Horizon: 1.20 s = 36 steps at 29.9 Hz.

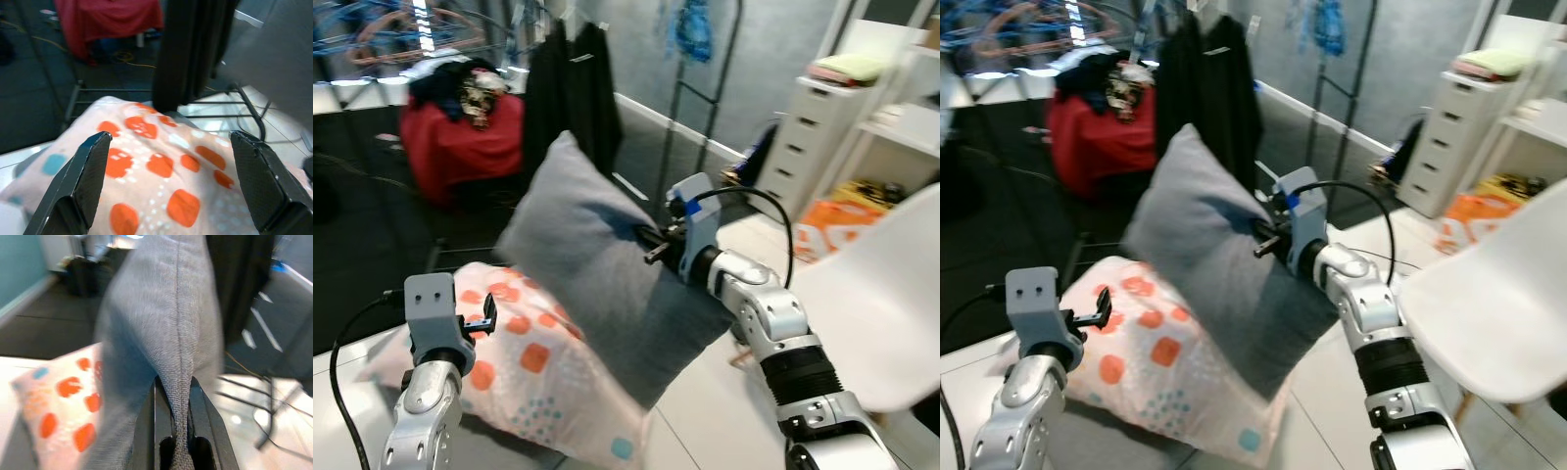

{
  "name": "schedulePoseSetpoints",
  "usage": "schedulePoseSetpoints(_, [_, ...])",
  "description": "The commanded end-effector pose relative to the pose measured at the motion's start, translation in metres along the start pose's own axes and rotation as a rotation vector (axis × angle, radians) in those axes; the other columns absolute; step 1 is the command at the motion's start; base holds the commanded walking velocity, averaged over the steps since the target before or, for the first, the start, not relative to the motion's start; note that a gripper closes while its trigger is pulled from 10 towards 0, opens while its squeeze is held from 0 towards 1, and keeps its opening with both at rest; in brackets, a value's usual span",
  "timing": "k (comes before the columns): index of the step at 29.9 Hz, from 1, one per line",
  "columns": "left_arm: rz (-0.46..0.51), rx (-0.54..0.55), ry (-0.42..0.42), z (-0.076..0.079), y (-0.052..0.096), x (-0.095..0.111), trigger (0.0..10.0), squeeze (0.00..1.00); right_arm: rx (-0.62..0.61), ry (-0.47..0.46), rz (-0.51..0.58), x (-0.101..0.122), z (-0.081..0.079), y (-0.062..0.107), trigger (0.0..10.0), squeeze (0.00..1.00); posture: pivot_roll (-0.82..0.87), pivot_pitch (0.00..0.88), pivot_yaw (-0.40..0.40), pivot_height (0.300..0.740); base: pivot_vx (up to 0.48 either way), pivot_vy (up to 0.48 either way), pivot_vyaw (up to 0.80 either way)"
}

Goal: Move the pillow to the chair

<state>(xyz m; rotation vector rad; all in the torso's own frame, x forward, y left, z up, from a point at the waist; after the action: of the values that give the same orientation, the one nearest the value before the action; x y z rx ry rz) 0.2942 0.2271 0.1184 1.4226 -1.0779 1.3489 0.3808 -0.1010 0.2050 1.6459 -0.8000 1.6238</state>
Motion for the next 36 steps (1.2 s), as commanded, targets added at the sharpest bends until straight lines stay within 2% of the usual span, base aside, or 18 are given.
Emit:
schedulePoseSetpoints(1, [-0.020, -0.004, 0.007, 0.002, 0.000, -0.005, 10.0, 0.00, -0.028, 0.018, 0.058, 0.016, 0.007, 0.001, 10.0, 0.00, -0.17, 0.023, -0.076, 0.740, 0.000, 0.000, -0.76])
schedulePoseSetpoints(6, [-0.031, -0.004, -0.007, 0.001, 0.001, -0.007, 10.0, 0.00, -0.037, 0.014, 0.072, 0.018, 0.009, 0.002, 10.0, 0.00, -0.18, 0.021, -0.075, 0.740, 0.000, -0.112, -0.73])
schedulePoseSetpoints(20, [-0.036, -0.015, 0.005, 0.003, 0.000, -0.009, 10.0, 0.00, -0.042, 0.008, 0.070, 0.016, 0.008, 0.001, 10.0, 0.00, -0.18, 0.021, -0.073, 0.740, 0.000, -0.480, 0.00])
schedulePoseSetpoints(25, [-0.040, -0.015, 0.007, 0.004, 0.000, -0.009, 10.0, 0.00, -0.045, 0.026, 0.018, 0.007, 0.009, 0.001, 10.0, 0.00, -0.18, 0.023, -0.074, 0.740, 0.000, -0.480, 0.00])
schedulePoseSetpoints(36, [-0.041, -0.018, 0.010, 0.005, 0.000, -0.009, 10.0, 0.00, -0.044, 0.021, 0.014, 0.007, 0.010, 0.001, 10.0, 0.00, -0.18, 0.020, -0.075, 0.740, 0.000, -0.480, 0.00])
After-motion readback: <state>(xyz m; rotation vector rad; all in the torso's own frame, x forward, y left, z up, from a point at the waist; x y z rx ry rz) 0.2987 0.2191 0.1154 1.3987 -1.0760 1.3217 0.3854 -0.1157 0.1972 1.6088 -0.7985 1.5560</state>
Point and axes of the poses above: a point about 5 cm out from each wrist's last joint towards the gripper, its own y axis pointing back from the gripper into the wrist, its own x axis along the axis of the wrist's last joint, z = x × y, the point moved 2 cm from there along -y, pointing out of the wrist towards the gripper, and after that the axes turned 3 degrees about -y, right-handed, at the moved point
